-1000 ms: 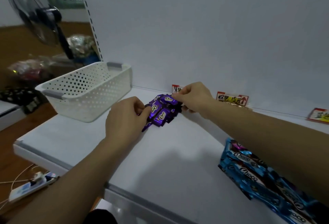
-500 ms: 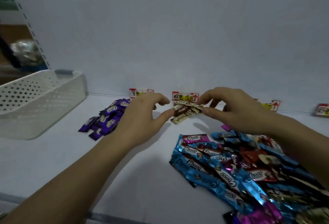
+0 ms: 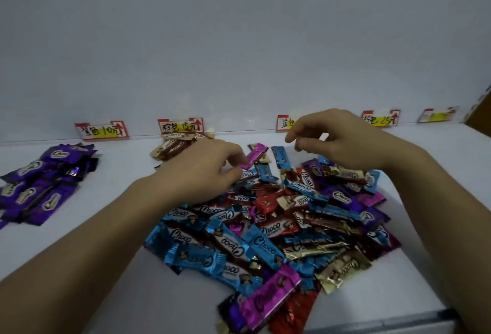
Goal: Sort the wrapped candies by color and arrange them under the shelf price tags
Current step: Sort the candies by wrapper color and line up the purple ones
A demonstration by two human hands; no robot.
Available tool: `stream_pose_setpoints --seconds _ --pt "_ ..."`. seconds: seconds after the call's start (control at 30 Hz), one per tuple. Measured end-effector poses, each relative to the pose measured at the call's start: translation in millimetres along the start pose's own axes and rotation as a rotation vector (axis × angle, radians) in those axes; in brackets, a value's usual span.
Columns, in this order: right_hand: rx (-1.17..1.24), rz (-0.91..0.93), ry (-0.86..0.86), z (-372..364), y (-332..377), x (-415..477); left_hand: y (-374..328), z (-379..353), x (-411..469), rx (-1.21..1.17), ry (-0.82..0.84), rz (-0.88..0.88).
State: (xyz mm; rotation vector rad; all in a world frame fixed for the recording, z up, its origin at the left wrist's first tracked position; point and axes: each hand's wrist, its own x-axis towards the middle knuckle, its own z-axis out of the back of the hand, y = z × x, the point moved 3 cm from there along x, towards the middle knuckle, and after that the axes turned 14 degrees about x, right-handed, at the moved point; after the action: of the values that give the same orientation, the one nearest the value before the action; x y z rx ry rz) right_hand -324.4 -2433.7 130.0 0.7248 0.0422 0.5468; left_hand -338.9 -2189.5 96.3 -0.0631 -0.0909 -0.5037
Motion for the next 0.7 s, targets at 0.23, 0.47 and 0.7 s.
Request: stream_pose_setpoints --seconds 0.23,0.47,0.7 --pt "-0.198 -0.210 0.218 2.9 -22.1 -8.8 -26.0 9.6 20.6 -0.013 -0.083 0.021" --pt "-0.107 -0.261 0.231 9.5 -36.1 -9.3 -66.3 4.8 26.3 -0.192 -0.166 -0.110" --pt "0.134 -0.204 0.076 26.2 -42.3 -11.8 -118.0 0.8 43.5 0.040 0.035 -0.422"
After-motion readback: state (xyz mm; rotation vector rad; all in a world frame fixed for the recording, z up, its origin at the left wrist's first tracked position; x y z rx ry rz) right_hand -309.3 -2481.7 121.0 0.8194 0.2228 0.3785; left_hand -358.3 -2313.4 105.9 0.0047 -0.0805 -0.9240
